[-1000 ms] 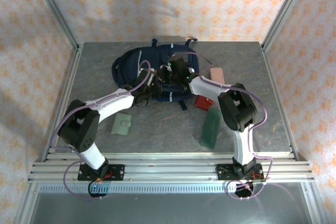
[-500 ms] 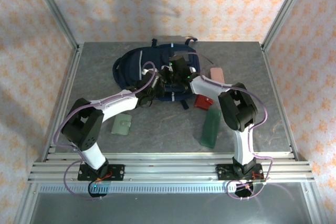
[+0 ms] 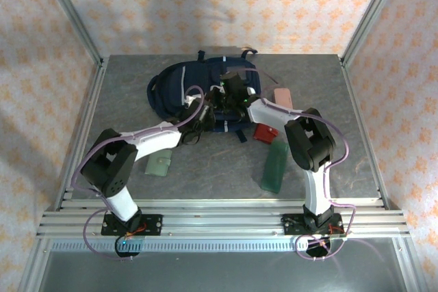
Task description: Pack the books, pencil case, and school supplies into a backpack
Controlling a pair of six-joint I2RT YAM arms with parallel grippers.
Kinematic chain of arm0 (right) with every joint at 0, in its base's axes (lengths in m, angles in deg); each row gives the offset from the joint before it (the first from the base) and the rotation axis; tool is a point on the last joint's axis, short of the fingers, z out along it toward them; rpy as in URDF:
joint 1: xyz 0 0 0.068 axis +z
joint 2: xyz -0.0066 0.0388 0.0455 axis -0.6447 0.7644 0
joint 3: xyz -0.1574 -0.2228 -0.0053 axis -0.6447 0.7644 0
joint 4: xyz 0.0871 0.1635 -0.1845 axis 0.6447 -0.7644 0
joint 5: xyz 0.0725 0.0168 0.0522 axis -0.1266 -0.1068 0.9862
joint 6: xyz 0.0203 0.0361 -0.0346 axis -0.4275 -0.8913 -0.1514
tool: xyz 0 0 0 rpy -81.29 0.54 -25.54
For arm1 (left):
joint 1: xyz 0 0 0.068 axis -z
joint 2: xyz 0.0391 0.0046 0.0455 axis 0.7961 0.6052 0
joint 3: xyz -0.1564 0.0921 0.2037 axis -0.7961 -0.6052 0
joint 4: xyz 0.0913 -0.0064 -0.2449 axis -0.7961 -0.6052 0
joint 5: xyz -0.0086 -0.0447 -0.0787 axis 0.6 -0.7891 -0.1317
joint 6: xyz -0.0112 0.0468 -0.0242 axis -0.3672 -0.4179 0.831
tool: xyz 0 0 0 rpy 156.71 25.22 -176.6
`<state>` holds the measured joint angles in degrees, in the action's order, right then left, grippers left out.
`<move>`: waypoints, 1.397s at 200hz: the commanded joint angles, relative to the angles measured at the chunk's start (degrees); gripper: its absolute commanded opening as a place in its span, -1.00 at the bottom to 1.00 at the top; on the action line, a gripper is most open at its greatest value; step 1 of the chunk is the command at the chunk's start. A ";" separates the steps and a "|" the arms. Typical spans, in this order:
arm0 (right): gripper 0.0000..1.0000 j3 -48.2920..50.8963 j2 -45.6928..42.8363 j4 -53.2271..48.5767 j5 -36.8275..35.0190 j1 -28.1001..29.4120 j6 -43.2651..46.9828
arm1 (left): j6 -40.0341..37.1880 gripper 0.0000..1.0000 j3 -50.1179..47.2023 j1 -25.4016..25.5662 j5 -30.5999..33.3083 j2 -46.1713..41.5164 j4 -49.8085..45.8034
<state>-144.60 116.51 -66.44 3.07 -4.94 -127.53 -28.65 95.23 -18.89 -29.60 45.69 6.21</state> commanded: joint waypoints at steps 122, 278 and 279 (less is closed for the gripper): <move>-1.00 -0.85 -4.65 7.96 1.86 1.45 -0.48 | -2.92 -0.23 6.78 2.18 5.90 6.65 2.66; -0.59 4.40 -7.96 3.05 -2.13 -0.47 3.29 | -13.29 -1.00 5.44 -2.65 -1.65 -2.44 -9.45; -0.57 4.47 -8.04 2.98 -2.17 -0.52 3.30 | -13.34 -1.00 5.46 -2.66 -1.62 -2.47 -9.46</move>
<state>-141.56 113.71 -65.17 1.30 -5.68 -126.42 -37.90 101.22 -20.57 -30.12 46.02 -0.04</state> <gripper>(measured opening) 0.123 0.044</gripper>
